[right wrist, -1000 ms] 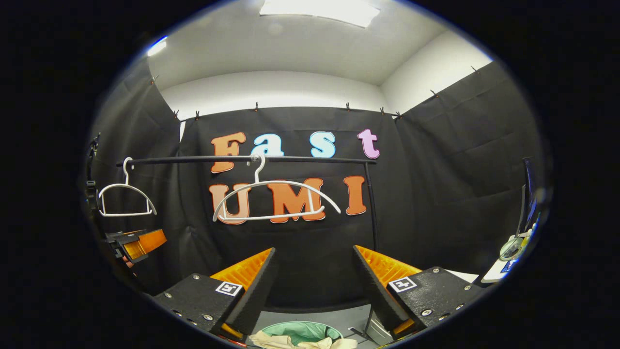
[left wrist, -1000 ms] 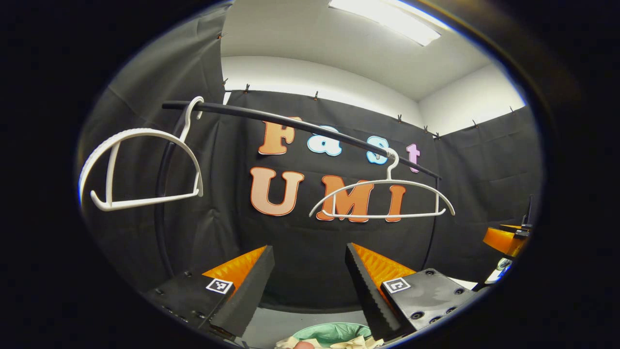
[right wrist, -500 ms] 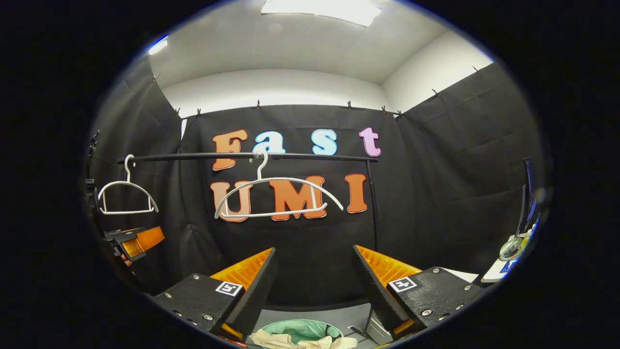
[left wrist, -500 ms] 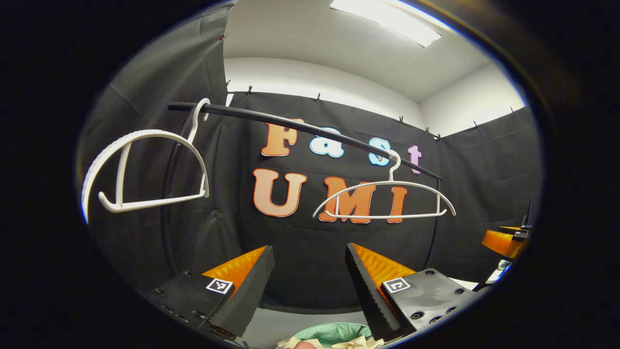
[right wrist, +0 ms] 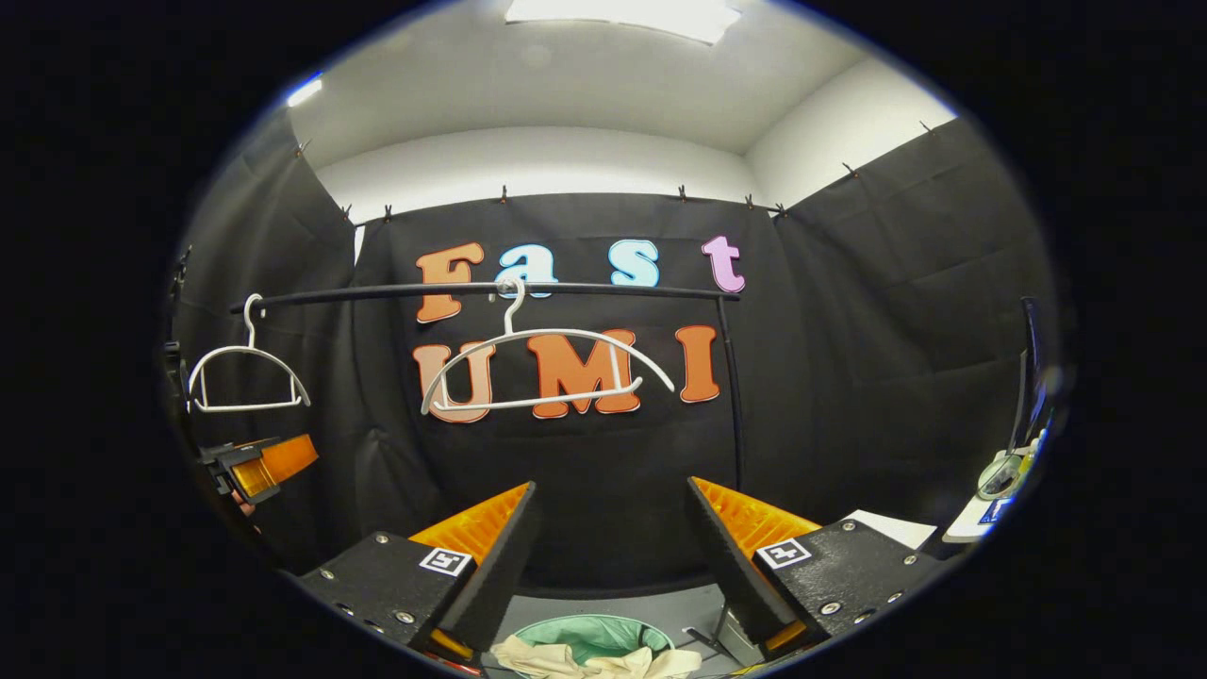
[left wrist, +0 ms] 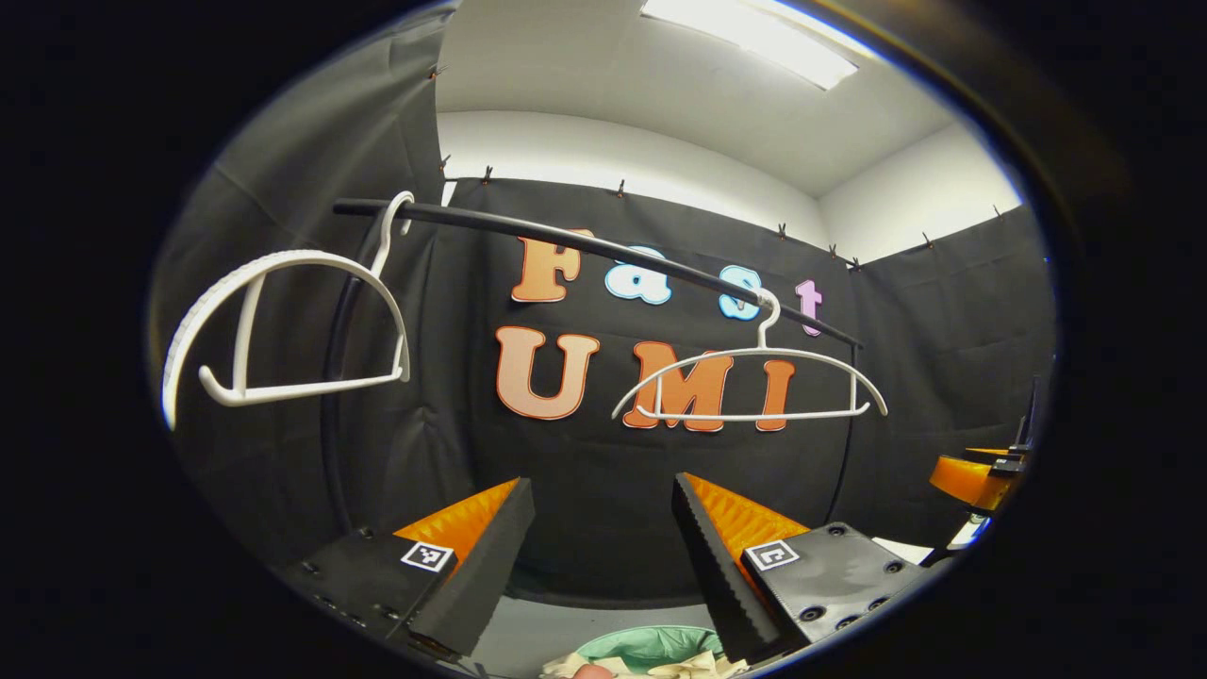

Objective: Grasp the clothes on the hanger with both hands and then place them into the laundry hamper below.

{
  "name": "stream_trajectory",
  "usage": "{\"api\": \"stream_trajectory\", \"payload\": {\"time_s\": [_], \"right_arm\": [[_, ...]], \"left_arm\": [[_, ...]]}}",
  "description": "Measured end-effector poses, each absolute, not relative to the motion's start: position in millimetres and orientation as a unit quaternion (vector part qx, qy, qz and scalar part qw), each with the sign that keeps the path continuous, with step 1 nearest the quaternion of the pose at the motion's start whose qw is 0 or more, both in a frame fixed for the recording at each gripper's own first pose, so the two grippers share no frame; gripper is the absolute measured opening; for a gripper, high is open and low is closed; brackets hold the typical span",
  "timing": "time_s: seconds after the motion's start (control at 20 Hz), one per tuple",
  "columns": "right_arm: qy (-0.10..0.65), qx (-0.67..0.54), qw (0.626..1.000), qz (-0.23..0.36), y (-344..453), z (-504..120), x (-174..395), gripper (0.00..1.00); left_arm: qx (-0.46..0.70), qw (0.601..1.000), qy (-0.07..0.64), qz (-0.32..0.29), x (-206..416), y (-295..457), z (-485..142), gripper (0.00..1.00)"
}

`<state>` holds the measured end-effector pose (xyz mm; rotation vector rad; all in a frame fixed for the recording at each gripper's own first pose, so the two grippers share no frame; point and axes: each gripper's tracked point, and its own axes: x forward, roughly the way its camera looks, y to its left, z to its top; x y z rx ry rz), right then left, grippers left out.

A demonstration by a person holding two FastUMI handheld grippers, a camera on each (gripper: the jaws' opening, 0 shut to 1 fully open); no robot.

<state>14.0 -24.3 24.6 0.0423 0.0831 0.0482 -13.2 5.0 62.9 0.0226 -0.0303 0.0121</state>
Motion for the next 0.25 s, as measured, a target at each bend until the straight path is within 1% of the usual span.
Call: {"api": "stream_trajectory", "payload": {"time_s": [0.25], "right_arm": [[0.047,0.023,0.998,0.022,-26.1,18.2,14.7,0.94]], "left_arm": [[0.011,1.000,-0.014,0.002,-13.9,4.0,63.2,0.96]]}}
